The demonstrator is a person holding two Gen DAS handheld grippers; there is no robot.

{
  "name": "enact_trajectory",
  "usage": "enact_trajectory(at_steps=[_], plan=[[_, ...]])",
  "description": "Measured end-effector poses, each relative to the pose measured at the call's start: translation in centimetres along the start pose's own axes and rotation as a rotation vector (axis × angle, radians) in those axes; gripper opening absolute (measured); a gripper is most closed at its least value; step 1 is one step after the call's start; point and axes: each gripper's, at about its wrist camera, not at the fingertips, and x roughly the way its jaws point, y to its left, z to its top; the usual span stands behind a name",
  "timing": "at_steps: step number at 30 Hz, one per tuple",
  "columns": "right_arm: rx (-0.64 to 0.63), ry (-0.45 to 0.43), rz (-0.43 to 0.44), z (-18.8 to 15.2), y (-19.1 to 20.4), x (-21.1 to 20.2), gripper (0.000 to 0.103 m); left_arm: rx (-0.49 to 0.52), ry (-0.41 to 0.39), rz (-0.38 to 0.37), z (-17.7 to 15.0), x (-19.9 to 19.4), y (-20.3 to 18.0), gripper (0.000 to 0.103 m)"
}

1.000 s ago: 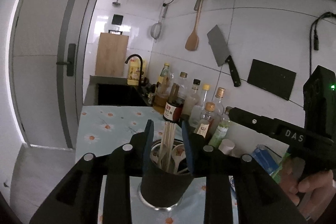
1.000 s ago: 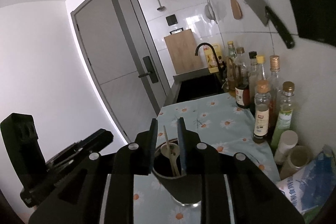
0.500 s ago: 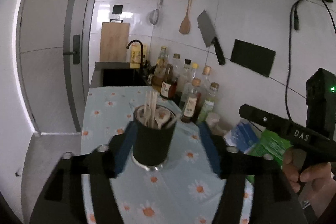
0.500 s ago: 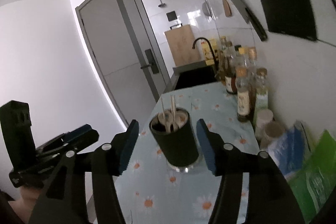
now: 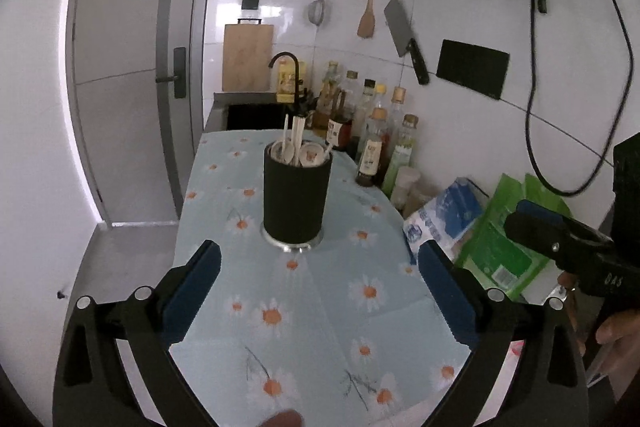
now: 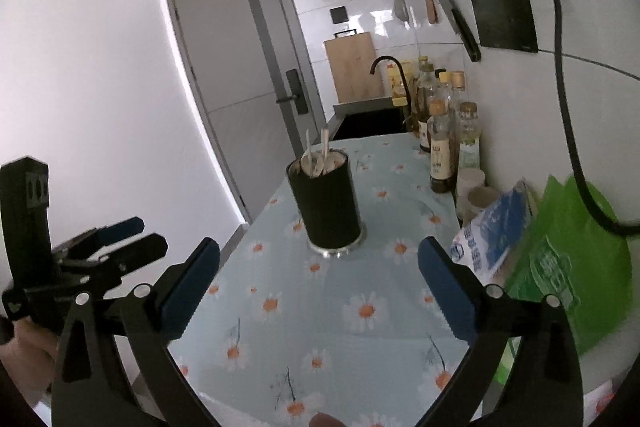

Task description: Organize utensils

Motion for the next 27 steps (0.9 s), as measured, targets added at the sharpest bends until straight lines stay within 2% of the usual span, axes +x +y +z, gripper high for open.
enact_trajectory(at_steps=[4,11,18,27], plan=[[-0.037,-0.005,-0.025,-1.5,0.7,-1.5,0.098,0.008,0.029,0.028,-1.4,-1.2,-0.9,0.096],[-0.008,0.014,-0.023,-3.3,0.7,-2.9,0.098,-0.008,0.044,0.026,-3.2,-2.6,-1.9,0.096],[-0.018,0.024,-0.039,-4.6,1.4,-2.9,0.098,-0.023,0.079,0.016,-4.8,-2.8,-1.7,0.096],[0.048,0.072,-0.073,-5.9,1.2,-2.3,0.098,-0.022,0.102,-0.007,-6.1,-2.7,-0.9,0.096]])
